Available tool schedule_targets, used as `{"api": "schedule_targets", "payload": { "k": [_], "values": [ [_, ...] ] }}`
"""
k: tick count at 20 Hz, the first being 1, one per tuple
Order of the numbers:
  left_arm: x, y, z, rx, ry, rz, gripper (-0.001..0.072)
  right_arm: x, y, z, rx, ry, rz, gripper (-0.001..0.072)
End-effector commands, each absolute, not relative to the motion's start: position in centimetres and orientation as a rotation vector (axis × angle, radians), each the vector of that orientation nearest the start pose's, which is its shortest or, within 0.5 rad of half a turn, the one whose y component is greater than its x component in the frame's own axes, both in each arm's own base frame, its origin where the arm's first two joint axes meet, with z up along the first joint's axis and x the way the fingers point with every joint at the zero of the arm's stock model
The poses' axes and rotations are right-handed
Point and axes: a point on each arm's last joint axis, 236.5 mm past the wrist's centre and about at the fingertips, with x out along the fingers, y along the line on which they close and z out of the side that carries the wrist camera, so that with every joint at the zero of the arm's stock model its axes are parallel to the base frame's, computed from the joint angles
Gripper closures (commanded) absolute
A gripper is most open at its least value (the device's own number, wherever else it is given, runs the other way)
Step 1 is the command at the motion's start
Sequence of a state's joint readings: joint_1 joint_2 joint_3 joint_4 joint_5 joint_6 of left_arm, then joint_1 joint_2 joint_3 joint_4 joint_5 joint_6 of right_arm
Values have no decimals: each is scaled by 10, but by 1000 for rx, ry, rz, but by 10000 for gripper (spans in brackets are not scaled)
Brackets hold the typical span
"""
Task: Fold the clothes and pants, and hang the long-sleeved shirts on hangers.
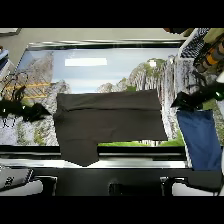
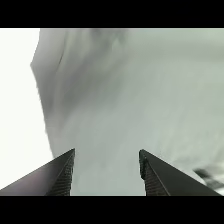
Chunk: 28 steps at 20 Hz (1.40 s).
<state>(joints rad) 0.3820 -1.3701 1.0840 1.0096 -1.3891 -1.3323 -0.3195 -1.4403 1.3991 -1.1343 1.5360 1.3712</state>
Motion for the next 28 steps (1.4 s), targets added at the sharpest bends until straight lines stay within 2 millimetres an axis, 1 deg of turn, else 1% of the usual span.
{"api": "schedule_targets", "payload": {
  "k": [1, 2, 4, 5, 7, 8, 9, 13, 15, 18, 20, 21, 23, 26, 28],
  "values": [
    [253, -15, -40, -809, 1509, -112, 237, 333, -10, 36, 581, 1308, 242, 283],
    [230, -27, -50, -830, 1540, -109, 238, 324, -7, 28, 597, 1303, 229, 283],
    [195, -46, -64, -866, 1595, -103, 238, 308, 1, 13, 618, 1311, 222, 284],
    [183, -52, -69, -878, 1614, -104, 238, 303, 5, 7, 634, 1316, 226, 284],
    [166, -61, -76, -895, 1648, -107, 238, 300, 12, 4, 661, 1319, 242, 284],
    [165, -61, -77, -896, 1650, -107, 238, 300, 12, 4, 662, 1318, 243, 284],
    [157, -64, -83, -909, 1668, -102, 238, 304, 13, 6, 671, 1299, 246, 285],
    [160, -63, -86, -918, 1655, -81, 238, 307, 15, 8, 685, 1286, 252, 285],
    [165, -60, -89, -915, 1630, -64, 238, 307, 16, 9, 689, 1286, 256, 285],
    [177, -58, -91, -932, 1574, -47, 239, 307, 20, 12, 706, 1287, 273, 286],
    [181, -63, -94, -945, 1557, -52, 238, 306, 21, 12, 707, 1289, 276, 286],
    [178, -67, -96, -938, 1569, -59, 239, 306, 21, 12, 708, 1290, 277, 286],
    [177, -76, -99, -908, 1585, -80, 239, 305, 22, 12, 709, 1292, 280, 286],
    [180, -83, -103, -868, 1582, -82, 238, 304, 22, 13, 711, 1295, 283, 286],
    [179, -88, -105, -848, 1596, -93, 238, 304, 24, 14, 713, 1295, 289, 286]
  ]
}}
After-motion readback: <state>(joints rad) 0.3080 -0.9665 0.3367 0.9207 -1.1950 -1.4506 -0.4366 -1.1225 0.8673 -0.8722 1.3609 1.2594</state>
